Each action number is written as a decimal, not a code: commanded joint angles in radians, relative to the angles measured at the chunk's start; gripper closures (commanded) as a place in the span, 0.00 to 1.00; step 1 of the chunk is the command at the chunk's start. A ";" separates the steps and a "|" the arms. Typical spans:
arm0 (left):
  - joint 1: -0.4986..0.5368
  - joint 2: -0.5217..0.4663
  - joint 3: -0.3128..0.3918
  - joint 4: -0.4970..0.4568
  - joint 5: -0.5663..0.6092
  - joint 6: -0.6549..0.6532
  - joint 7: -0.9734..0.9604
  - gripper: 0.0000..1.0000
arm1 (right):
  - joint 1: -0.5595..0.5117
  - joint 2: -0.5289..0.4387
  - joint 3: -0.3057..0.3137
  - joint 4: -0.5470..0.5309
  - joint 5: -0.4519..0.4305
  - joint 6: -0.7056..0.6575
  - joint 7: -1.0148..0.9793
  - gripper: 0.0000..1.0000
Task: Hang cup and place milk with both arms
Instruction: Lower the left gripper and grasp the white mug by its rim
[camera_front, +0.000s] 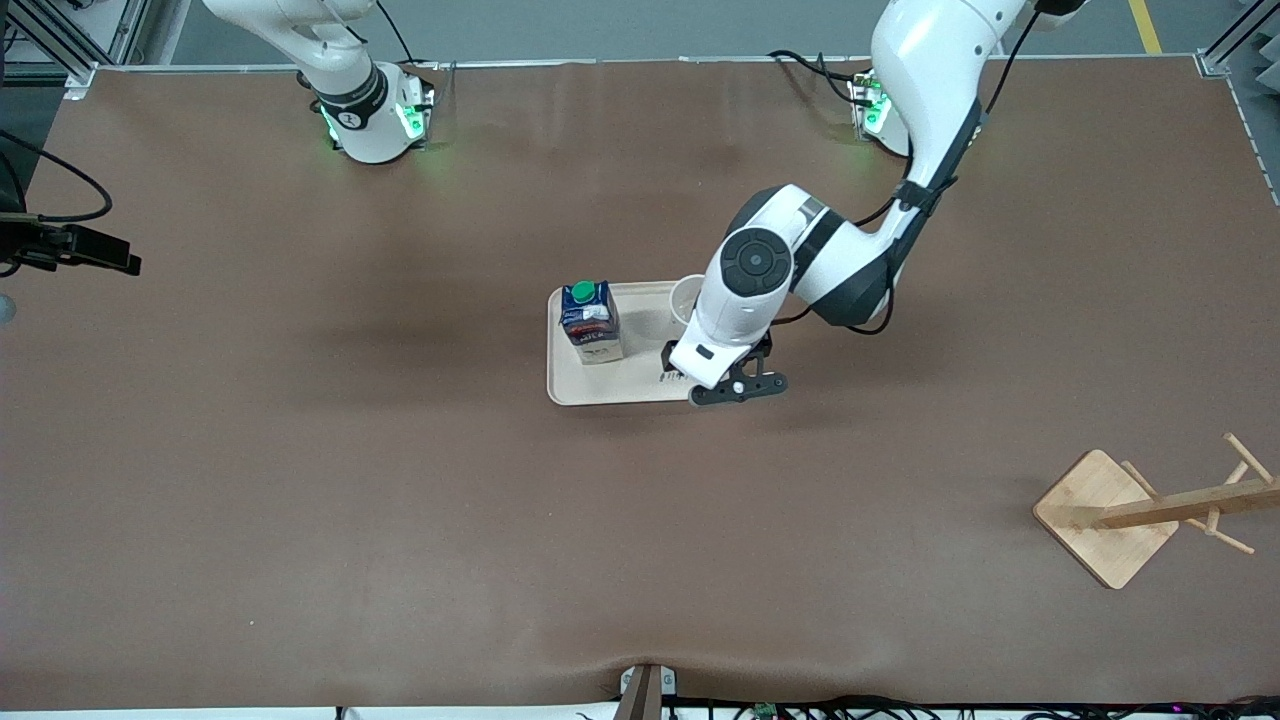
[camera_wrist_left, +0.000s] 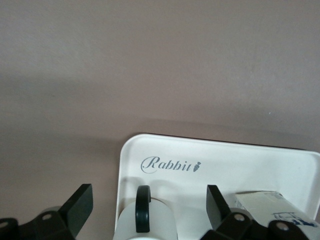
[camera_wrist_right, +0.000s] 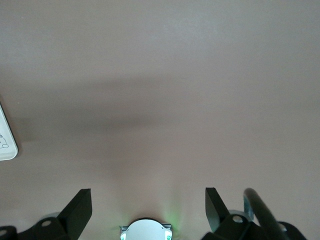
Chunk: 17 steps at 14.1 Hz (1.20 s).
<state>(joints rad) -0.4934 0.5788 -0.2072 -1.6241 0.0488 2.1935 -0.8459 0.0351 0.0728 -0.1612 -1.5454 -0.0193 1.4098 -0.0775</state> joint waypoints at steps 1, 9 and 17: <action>-0.040 0.033 0.003 0.010 0.003 0.025 0.005 0.00 | 0.032 -0.001 0.002 0.021 -0.004 -0.011 -0.005 0.00; -0.039 -0.049 0.005 -0.005 0.003 -0.118 0.008 0.00 | 0.034 0.053 0.002 0.021 0.036 0.058 -0.007 0.00; -0.025 -0.206 0.002 -0.295 0.005 -0.107 0.122 0.00 | 0.052 0.068 0.002 -0.002 0.125 0.043 0.065 0.00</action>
<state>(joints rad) -0.5278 0.4244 -0.2052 -1.8273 0.0497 2.0488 -0.7532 0.0788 0.1473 -0.1588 -1.5402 0.0970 1.4628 -0.0519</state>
